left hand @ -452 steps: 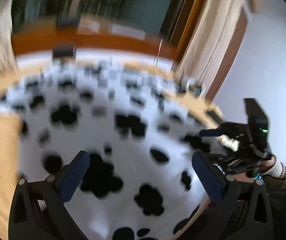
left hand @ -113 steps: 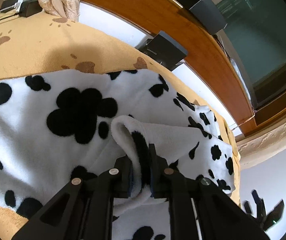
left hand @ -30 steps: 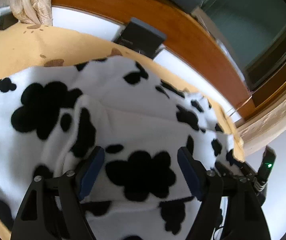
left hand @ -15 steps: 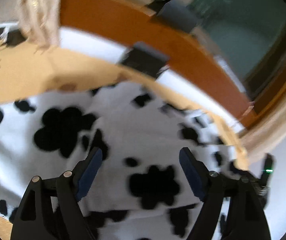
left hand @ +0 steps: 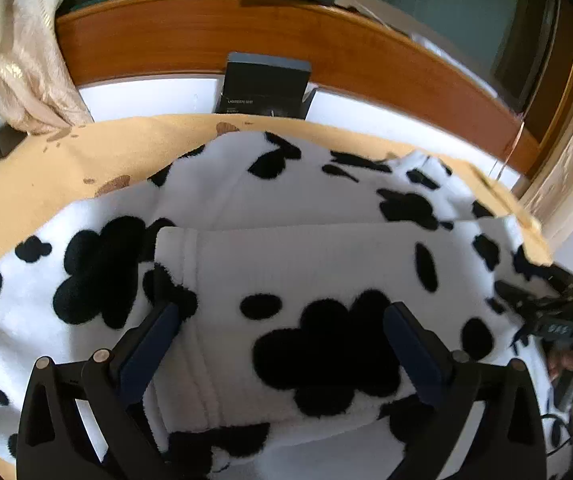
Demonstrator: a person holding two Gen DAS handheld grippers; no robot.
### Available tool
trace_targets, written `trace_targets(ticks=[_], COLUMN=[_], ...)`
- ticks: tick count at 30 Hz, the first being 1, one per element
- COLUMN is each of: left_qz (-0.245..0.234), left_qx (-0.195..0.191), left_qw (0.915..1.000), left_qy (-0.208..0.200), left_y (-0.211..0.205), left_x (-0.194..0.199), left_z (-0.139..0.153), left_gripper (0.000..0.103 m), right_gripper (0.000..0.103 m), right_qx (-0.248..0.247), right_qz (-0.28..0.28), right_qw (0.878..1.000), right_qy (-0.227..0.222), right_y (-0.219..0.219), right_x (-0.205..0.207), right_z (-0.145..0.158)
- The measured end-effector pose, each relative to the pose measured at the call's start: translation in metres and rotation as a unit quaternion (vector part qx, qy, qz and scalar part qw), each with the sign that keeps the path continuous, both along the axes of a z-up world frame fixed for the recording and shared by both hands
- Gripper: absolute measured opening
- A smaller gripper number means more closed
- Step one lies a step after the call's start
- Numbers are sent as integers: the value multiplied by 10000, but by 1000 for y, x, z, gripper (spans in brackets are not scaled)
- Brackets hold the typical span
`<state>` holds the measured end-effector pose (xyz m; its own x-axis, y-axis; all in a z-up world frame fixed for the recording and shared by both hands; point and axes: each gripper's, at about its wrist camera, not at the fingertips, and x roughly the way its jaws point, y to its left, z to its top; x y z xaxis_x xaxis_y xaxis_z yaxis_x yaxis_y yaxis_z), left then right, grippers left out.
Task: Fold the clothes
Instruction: 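Release the fold with the left gripper and press the folded fleece flat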
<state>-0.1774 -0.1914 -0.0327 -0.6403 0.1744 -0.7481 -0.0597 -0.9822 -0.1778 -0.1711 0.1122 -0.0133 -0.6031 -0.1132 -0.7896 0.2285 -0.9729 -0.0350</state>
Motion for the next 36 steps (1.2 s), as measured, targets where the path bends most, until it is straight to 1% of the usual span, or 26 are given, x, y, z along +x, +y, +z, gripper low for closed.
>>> trace_targets(ticks=[2,4,6,8,19,27,34,36], left_qz=[3,0,-9,4,28,397,726,671], left_qx=[-228,-632,-1045,-1235,-1112,-706,-345,-535], left_qw=[9997,9979,9944,9923,9936,9963,9960,9958], left_qy=[-44,-112,-154,-124,-189,-302,-400,-329], left_y=[5,15,25,30,26,31,37,41], left_x=[-1,-3,-3,-2,-3,16,34,38], left_z=[-1,-4,-6,-6,-6,0,5,1], left_gripper=[102,102,102,102,103,103,103,103], right_gripper=[96,96,96,97,99,100,102,102], right_qx=[0,5,14,30,85,65,39,41], right_qz=[6,10,15,26,22,21,29,29], right_qw=[10000,10000,10000,10000,10000,10000,10000,10000], right_qy=[-3,-4,-4,-9,-4,-18,-36,-35], right_y=[0,0,0,-1,-3,-3,-3,-3], right_x=[0,0,0,0,2,1,0,0], right_z=[0,0,0,0,0,0,0,0])
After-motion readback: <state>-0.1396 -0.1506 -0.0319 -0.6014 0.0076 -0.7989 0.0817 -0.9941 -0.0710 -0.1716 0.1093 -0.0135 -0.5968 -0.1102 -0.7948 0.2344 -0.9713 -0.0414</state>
